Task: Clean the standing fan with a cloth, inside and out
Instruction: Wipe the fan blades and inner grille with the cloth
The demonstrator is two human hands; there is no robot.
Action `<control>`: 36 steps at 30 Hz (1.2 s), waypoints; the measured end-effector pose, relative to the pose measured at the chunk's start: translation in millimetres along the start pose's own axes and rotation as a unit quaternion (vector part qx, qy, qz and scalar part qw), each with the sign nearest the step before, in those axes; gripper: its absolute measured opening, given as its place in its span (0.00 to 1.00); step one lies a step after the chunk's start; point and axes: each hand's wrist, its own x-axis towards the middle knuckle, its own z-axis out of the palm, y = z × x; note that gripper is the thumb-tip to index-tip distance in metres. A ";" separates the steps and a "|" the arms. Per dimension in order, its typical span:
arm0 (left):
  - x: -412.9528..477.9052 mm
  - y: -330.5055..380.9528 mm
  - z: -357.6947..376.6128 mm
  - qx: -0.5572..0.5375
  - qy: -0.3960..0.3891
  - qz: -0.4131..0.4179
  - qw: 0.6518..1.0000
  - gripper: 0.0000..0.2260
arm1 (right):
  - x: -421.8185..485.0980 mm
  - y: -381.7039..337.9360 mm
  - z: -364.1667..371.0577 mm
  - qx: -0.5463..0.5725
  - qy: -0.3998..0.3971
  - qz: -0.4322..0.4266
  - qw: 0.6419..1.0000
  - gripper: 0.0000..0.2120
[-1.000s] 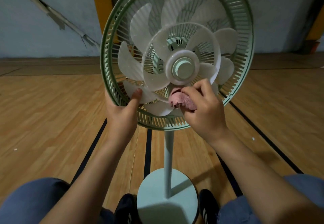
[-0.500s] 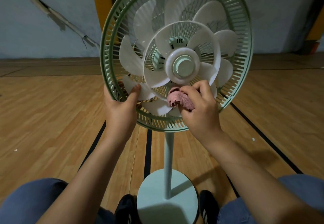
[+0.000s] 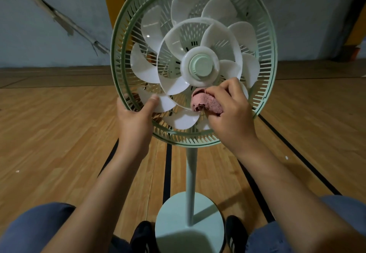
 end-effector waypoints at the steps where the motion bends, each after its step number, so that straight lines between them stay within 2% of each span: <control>1: -0.4 -0.5 -1.2 0.002 -0.003 0.003 1.000 0.22 | 1.1 1.9 -2.0 -0.007 0.011 -0.009 1.000 0.20; 4: -1.5 -2.2 -2.1 0.005 -0.009 0.005 1.000 0.22 | 2.6 8.3 -5.3 -0.033 0.033 -0.022 0.999 0.18; 7: 0.1 -4.2 -2.5 0.004 -0.011 0.005 1.000 0.23 | -0.6 7.8 -3.4 -0.052 0.022 -0.001 0.998 0.19; 17: -4.1 -8.7 0.9 0.005 0.009 0.015 1.000 0.24 | 1.6 -31.0 2.9 -0.083 -0.095 0.070 0.990 0.07; 21: -7.6 -10.9 3.3 0.015 0.018 0.028 0.999 0.24 | 2.3 -50.8 8.0 -0.024 -0.123 0.105 0.987 0.08; 26: -6.0 -13.3 1.3 0.025 0.038 0.034 0.998 0.23 | -0.3 -66.9 17.4 0.119 -0.085 0.174 0.974 0.09; 28: -5.4 -13.3 -0.7 0.022 0.038 0.032 0.999 0.24 | -0.5 -68.2 17.9 0.126 -0.090 0.171 0.973 0.11; 32: -1.8 -12.8 -3.9 0.024 0.034 0.021 0.999 0.24 | 5.5 -58.5 10.6 0.087 -0.157 0.131 0.975 0.23; 36: 1.1 -11.5 -3.2 0.021 0.024 0.010 0.999 0.24 | 8.6 -50.3 0.9 -0.008 -0.191 0.070 0.979 0.22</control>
